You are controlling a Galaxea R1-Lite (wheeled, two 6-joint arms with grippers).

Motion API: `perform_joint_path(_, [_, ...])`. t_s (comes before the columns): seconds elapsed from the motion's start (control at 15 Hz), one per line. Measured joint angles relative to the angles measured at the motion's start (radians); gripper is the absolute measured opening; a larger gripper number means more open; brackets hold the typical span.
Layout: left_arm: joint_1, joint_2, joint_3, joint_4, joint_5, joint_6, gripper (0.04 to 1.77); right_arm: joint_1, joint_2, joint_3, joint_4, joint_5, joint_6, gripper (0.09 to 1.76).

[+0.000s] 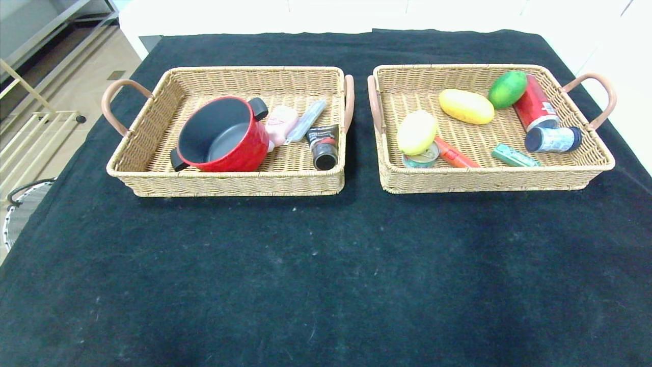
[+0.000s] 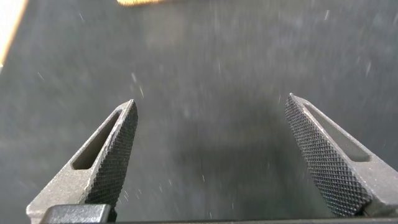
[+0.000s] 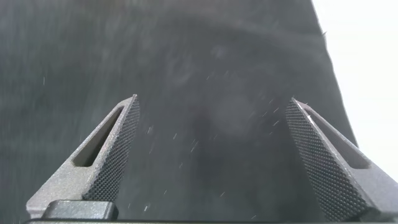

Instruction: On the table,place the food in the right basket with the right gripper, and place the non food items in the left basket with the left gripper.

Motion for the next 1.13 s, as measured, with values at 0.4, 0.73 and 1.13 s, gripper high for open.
perform_joint_path(0.4, [0.0,0.0,0.028,0.0,0.023,-0.033,1.72,0.001,0.0,0.067,0.001,0.063,0.057,1.71])
perform_joint_path(0.73, [0.0,0.0,0.043,-0.002,0.074,-0.009,1.72,0.001,0.0,0.07,0.001,0.063,0.065,1.71])
perform_joint_path(1.13, [0.0,0.0,0.044,-0.008,0.086,-0.075,1.72,0.002,0.0,0.071,0.001,0.062,0.064,1.71])
